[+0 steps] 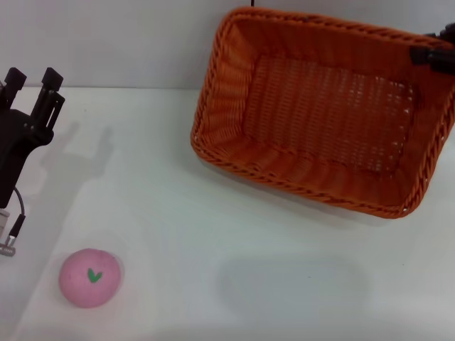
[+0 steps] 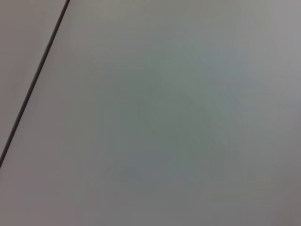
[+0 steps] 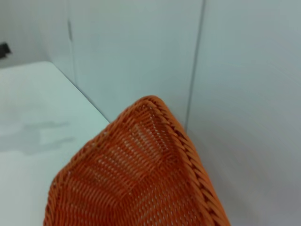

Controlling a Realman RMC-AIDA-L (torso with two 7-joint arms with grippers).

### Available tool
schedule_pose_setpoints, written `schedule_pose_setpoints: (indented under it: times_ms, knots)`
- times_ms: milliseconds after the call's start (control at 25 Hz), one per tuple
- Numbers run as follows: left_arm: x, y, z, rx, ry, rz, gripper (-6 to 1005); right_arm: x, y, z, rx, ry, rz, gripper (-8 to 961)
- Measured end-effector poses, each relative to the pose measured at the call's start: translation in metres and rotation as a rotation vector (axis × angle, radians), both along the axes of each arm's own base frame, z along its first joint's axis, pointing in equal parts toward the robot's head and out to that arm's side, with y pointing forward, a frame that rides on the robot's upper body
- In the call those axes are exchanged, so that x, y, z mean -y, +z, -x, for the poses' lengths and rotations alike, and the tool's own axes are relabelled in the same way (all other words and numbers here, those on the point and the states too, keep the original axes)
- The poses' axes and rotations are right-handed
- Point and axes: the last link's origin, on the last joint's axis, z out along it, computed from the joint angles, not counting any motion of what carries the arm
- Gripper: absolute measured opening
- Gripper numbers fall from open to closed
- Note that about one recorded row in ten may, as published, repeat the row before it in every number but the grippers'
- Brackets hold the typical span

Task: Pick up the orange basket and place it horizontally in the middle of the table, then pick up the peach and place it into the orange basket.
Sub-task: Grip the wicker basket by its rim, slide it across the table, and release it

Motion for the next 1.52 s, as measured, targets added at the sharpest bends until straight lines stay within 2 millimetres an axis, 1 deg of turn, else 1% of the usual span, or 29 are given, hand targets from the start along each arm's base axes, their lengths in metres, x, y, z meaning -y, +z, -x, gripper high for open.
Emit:
schedule_pose_setpoints:
  times_ms: [120, 240, 280, 320, 480, 520, 640, 720, 760, 920, 960, 1200, 1320, 1520]
  knots:
    - [0.0, 0.0, 0.0, 0.0, 0.0, 0.0, 650, 0.002, -0.001, 0.002, -0.008, 0.049, 0.009, 185]
    - [0.0, -0.001, 0.0, 0.003, -0.001, 0.0, 650, 0.005, -0.006, 0.004, -0.02, 0.124, 0.039, 186]
    - [0.001, -0.002, -0.003, 0.016, -0.007, -0.002, 650, 0.005, -0.006, 0.004, -0.02, 0.124, 0.039, 186]
    - [0.001, -0.002, -0.003, 0.016, -0.007, -0.002, 650, 0.008, -0.008, 0.006, -0.034, 0.175, 0.058, 186]
    - [0.001, -0.002, -0.003, 0.017, -0.006, -0.002, 650, 0.011, -0.01, 0.008, -0.066, 0.242, 0.085, 187]
    - [0.001, -0.002, -0.003, 0.017, -0.006, -0.001, 650, 0.011, -0.011, 0.007, -0.089, 0.277, 0.097, 188]
    - [-0.001, -0.002, -0.004, 0.015, -0.004, 0.002, 650, 0.008, -0.013, 0.007, -0.115, 0.309, 0.108, 189]
    - [-0.002, -0.003, -0.004, 0.015, -0.002, 0.005, 650, 0.0, -0.022, 0.005, -0.153, 0.337, 0.146, 189]
    - [-0.003, -0.003, -0.004, 0.015, -0.002, 0.005, 650, 0.0, -0.022, 0.005, -0.153, 0.337, 0.146, 190]
    - [-0.004, -0.003, -0.005, 0.017, -0.004, 0.005, 650, -0.009, -0.035, 0.002, -0.167, 0.35, 0.2, 191]
    - [-0.004, -0.003, -0.005, 0.018, -0.005, 0.005, 650, -0.009, -0.035, 0.002, -0.167, 0.35, 0.2, 191]
    - [-0.002, -0.003, -0.005, 0.021, -0.002, 0.004, 649, -0.015, -0.046, -0.002, -0.116, 0.328, 0.222, 193]
    - [-0.002, -0.003, -0.004, 0.021, 0.0, 0.005, 649, -0.016, -0.053, -0.001, -0.109, 0.324, 0.24, 194]
    - [-0.001, -0.004, -0.005, 0.021, -0.002, 0.009, 649, -0.019, -0.058, 0.001, -0.108, 0.323, 0.228, 196]
